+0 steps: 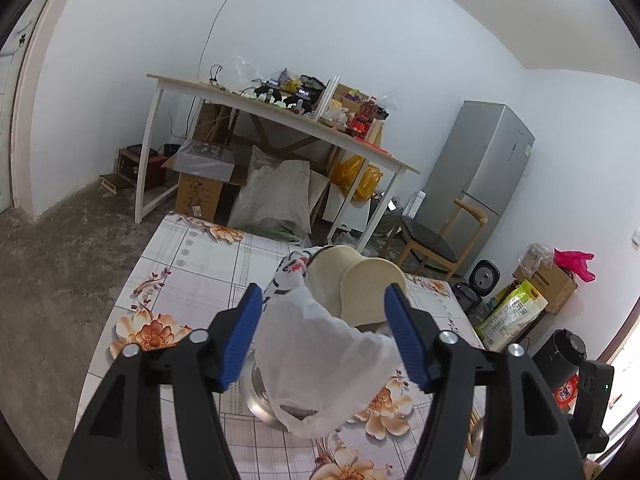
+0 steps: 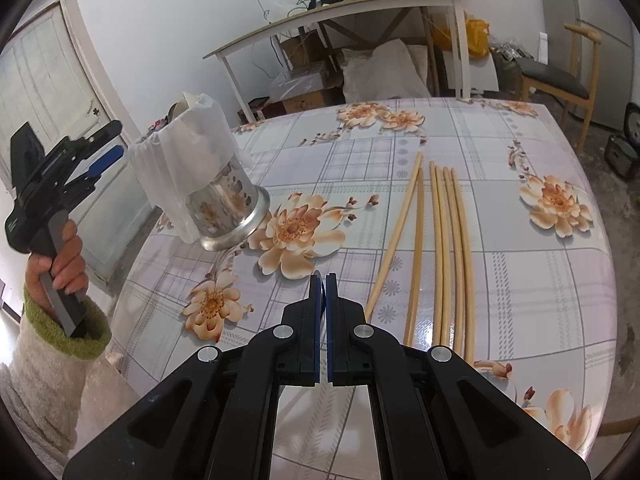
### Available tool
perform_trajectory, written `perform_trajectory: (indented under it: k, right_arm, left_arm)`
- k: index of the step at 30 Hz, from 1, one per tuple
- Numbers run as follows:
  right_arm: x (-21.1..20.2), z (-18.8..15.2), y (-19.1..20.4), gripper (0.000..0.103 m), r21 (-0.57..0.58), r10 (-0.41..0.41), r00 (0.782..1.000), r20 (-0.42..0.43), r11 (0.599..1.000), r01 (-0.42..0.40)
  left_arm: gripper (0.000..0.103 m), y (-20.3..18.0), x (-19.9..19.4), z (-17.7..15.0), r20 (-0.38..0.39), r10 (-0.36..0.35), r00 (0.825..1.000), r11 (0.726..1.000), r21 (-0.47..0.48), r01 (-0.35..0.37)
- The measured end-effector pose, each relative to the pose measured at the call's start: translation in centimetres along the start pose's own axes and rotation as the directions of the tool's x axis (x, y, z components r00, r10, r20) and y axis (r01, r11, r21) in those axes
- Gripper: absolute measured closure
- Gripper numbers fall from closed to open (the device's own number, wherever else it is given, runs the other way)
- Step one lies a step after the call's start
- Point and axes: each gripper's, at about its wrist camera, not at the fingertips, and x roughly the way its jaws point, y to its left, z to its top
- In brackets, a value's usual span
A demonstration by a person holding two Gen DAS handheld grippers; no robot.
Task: Organize utensils
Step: 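Lower the white ladle into the steel holder and open the left tool, then lower the metal spoon into the holder and open the right tool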
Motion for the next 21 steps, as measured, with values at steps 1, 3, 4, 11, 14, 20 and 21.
perform_trajectory:
  k: [1, 3, 4, 11, 14, 20, 21]
  right_arm:
    - [-0.2, 0.1, 0.1, 0.102, -0.002, -0.003, 1.000, 0.006, 1.000, 0.003]
    - [-0.4, 0.2, 0.2, 0.102, -0.004, -0.007, 1.000, 0.016, 1.000, 0.007]
    - [-0.7, 0.4, 0.3, 0.102, -0.005, -0.012, 1.000, 0.027, 1.000, 0.012]
    - [-2.9, 2.1, 0.9, 0.102, -0.030, -0.033, 0.994, 0.101, 0.999, 0.036]
    - [-4.4, 3.6, 1.5, 0.102, -0.049, -0.035, 0.988, 0.153, 0.998, 0.043]
    - [-8.1, 8.0, 3.3, 0.102, -0.102, -0.010, 0.959, 0.282, 0.994, 0.041]
    - [-8.5, 8.7, 3.6, 0.102, -0.109, -0.004, 0.954, 0.300, 0.993, 0.039]
  left_arm:
    - [0.038, 0.0, -0.2, 0.0, 0.002, -0.002, 1.000, 1.000, 0.001, 0.002]
    - [0.036, -0.1, -0.8, -0.3, 0.005, -0.005, 1.000, 1.000, -0.004, 0.005]
    - [0.035, -0.2, -1.0, -0.5, 0.003, -0.006, 1.000, 1.000, -0.006, 0.006]
    - [0.028, -0.7, -2.0, -2.1, -0.013, 0.029, 0.999, 0.999, 0.014, -0.029]
    - [0.024, -0.8, -2.2, -2.6, -0.022, 0.045, 0.999, 0.999, 0.029, -0.045]
    - [0.018, -0.8, -2.8, -3.3, -0.031, 0.074, 0.997, 0.996, 0.054, -0.072]
    - [0.017, -0.8, -2.9, -3.4, -0.031, 0.082, 0.996, 0.995, 0.059, -0.080]
